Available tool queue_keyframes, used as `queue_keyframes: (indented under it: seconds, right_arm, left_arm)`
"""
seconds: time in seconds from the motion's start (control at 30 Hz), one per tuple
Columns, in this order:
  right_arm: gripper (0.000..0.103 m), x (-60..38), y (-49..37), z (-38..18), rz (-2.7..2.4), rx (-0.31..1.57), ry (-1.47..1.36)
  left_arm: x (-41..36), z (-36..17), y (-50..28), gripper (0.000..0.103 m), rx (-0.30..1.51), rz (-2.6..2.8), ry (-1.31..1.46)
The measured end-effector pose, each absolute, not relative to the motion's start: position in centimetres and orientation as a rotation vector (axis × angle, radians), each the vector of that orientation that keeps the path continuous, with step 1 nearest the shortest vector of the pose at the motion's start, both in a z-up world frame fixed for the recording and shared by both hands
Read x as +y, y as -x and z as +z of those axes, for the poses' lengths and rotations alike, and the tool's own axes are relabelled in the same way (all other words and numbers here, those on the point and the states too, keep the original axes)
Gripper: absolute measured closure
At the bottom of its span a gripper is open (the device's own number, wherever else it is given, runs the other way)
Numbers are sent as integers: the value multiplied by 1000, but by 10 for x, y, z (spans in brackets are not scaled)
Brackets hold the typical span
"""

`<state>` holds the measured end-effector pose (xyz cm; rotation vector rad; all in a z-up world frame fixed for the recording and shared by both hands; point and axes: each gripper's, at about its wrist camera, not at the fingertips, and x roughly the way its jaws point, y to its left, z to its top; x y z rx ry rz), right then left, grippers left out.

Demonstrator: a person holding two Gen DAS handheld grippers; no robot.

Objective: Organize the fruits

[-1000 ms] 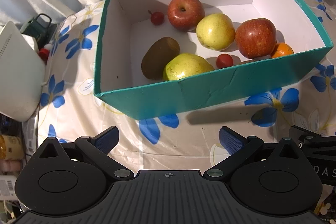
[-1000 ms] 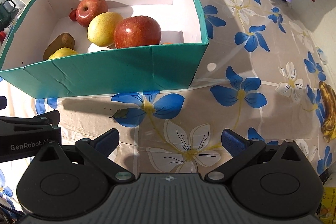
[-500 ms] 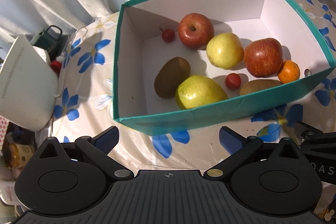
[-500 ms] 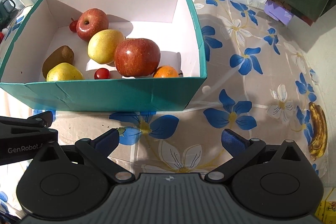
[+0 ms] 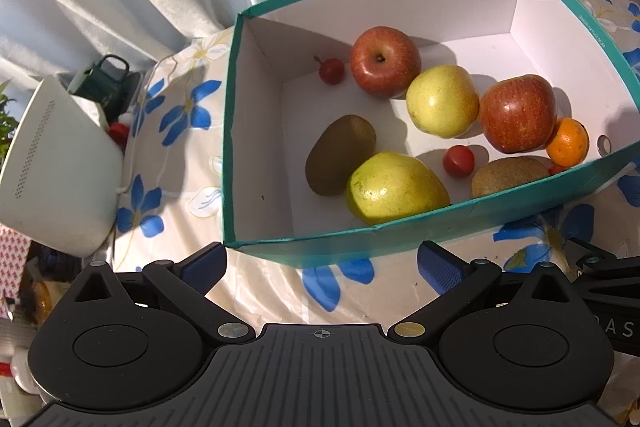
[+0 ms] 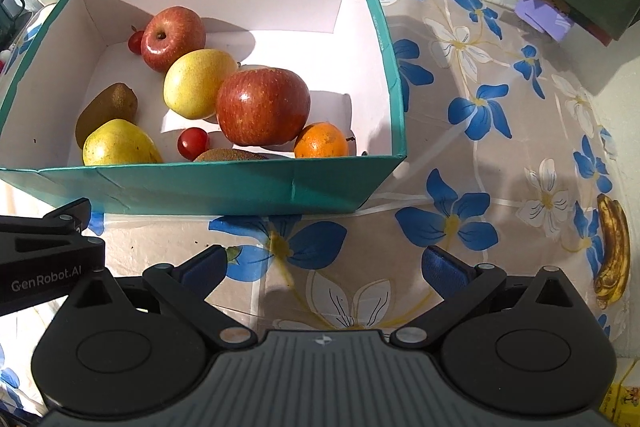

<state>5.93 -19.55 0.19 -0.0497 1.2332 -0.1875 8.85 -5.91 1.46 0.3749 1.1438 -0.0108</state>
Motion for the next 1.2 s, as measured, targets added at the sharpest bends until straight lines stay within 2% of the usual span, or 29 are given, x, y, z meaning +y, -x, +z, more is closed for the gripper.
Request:
queue_keyframes:
  seconds: [0.4,1.2]
  right_arm:
    - [0,-197,-71,-4,-183,1255,68]
    - [0,-195,-72,-4,-180,1256,80]
  left_arm:
    - [-62,7,-95,0,1199,16,-378]
    - [-63,6,-95,0,1199,19,-381]
